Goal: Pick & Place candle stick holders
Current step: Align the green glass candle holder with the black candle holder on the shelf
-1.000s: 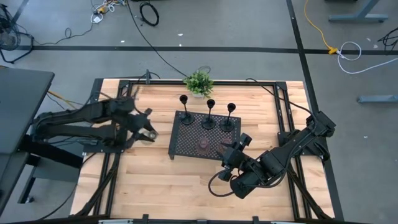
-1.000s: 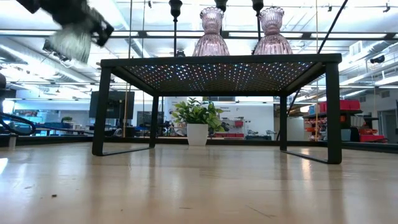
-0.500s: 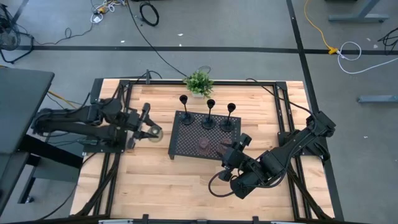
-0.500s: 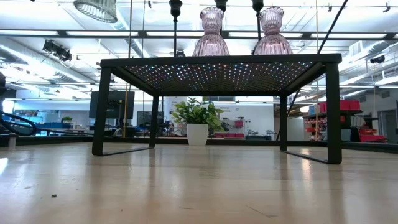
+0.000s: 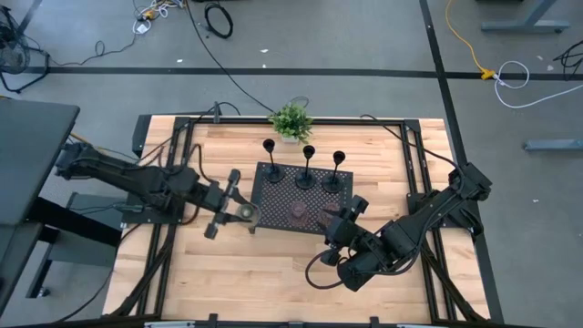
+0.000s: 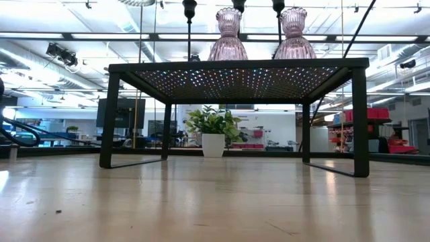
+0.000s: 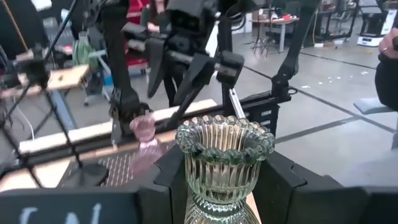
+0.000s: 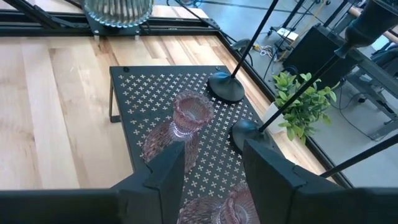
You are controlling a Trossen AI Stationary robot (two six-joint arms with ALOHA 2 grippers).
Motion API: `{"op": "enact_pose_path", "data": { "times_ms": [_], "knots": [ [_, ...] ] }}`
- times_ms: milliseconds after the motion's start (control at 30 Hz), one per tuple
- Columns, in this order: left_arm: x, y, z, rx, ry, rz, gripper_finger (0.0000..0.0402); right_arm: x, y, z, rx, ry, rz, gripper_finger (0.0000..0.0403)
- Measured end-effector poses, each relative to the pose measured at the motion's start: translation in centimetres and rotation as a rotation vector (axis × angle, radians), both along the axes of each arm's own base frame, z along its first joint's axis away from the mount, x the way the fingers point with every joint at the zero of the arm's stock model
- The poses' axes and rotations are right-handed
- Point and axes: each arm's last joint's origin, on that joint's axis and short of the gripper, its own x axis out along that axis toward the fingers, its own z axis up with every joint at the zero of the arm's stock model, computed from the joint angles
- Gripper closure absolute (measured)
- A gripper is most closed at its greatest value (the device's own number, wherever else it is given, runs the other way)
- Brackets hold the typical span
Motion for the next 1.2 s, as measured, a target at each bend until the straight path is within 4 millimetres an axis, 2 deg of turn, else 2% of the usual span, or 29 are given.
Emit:
{"op": "enact_pose_path", "data": {
  "times_ms": [133,433,600,833,967,1067,1200],
  "knots": [
    [1.3,-0.8,-0.6,0.010,-0.016,0.002,0.0265,0.0,0.0,0.0,-0.001,-0.001,0.002,0.0241],
    [3.6,-1.1,-1.8,-0.013,-0.026,0.042,0.0265,0.1,0.2,0.0,0.036,0.022,0.035,0.0241],
    [3.8,-0.8,-1.9,-0.010,-0.030,0.075,0.0265,0.1,0.3,0.0,0.033,0.024,0.038,0.0240],
    [2.7,0.8,-5.4,-0.114,-0.061,0.132,0.0265,0.1,0.3,0.0,0.022,0.030,0.047,0.0241],
    [2.3,0.8,-5.7,-0.137,-0.116,0.124,0.0265,0.1,0.3,0.0,0.019,0.032,0.049,0.0241],
    [2.5,0.8,-6.0,-0.115,-0.107,0.156,0.0265,0.1,0.3,0.0,0.020,0.031,0.049,0.0241],
    [3.4,0.8,-7.6,-0.095,-0.029,0.208,0.0265,0.1,0.3,0.0,0.020,0.027,0.048,0.0241]
  ]
}}
